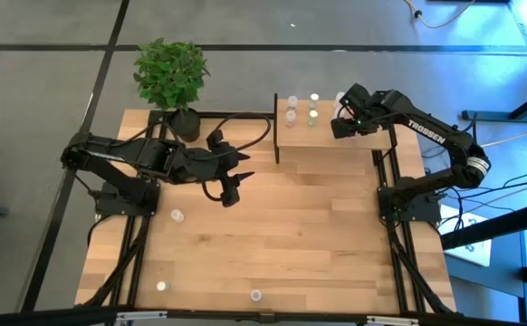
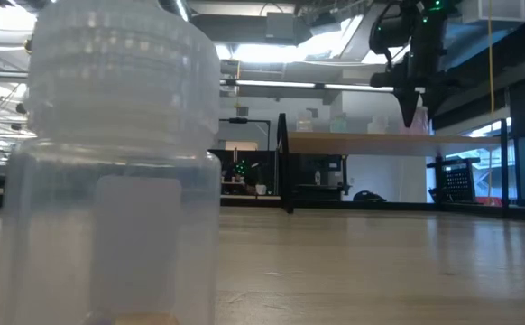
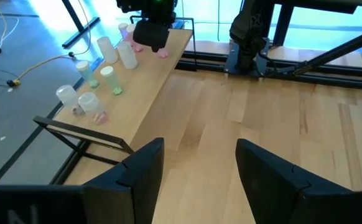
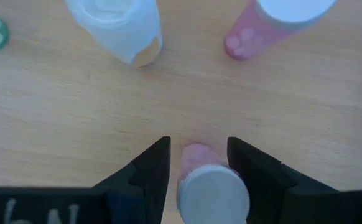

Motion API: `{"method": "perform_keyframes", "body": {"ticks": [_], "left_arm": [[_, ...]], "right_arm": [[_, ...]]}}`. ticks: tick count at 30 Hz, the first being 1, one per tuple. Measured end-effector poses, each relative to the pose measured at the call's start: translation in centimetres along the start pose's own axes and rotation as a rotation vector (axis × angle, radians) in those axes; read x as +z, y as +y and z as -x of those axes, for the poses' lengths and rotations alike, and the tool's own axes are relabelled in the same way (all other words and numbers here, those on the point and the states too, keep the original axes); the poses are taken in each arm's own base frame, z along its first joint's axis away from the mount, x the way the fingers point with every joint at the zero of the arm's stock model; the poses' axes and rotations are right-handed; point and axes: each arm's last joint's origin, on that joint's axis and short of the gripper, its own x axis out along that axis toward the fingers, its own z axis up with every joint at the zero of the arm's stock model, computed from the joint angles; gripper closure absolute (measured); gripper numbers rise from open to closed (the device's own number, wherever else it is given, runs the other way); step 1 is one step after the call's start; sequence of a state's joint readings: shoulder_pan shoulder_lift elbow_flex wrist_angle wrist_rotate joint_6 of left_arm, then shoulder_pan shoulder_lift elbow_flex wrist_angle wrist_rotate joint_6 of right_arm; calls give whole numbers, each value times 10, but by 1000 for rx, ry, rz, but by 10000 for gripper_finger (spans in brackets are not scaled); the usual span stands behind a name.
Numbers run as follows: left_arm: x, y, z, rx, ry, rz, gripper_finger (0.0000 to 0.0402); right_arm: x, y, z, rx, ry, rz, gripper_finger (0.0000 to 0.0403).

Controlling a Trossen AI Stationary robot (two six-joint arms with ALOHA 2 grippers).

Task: Pick and place medicine bottles onto shelf by color
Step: Put the pink pill bottle aligned with the other pink pill bottles on the shelf, then put the transparent pill bottle aligned with the other transparent pill bottles on the shelf

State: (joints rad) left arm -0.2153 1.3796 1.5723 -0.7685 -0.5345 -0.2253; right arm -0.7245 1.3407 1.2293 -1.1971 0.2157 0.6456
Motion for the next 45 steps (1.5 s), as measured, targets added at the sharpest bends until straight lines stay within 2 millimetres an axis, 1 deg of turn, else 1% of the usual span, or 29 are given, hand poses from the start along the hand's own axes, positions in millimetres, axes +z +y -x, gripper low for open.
{"method": "perform_keyframes", "body": {"ticks": [21, 28, 38, 42, 45], "left_arm": [[0, 0, 0, -1, 1, 0, 208], [0, 0, 0, -2, 0, 0, 208], [0, 0, 0, -2, 1, 0, 208], [0, 0, 0, -2, 1, 0, 208], [0, 0, 0, -1, 1, 0, 208]], "right_arm": [[1, 0, 3, 21, -31, 18, 242], [-2, -9, 18, 14, -114, 1, 242], [-2, -13, 35, 101, -227, -29, 242], [-3, -16, 44, 137, -286, -3, 242], [-7, -17, 57, 191, -349, 54, 242]]}}
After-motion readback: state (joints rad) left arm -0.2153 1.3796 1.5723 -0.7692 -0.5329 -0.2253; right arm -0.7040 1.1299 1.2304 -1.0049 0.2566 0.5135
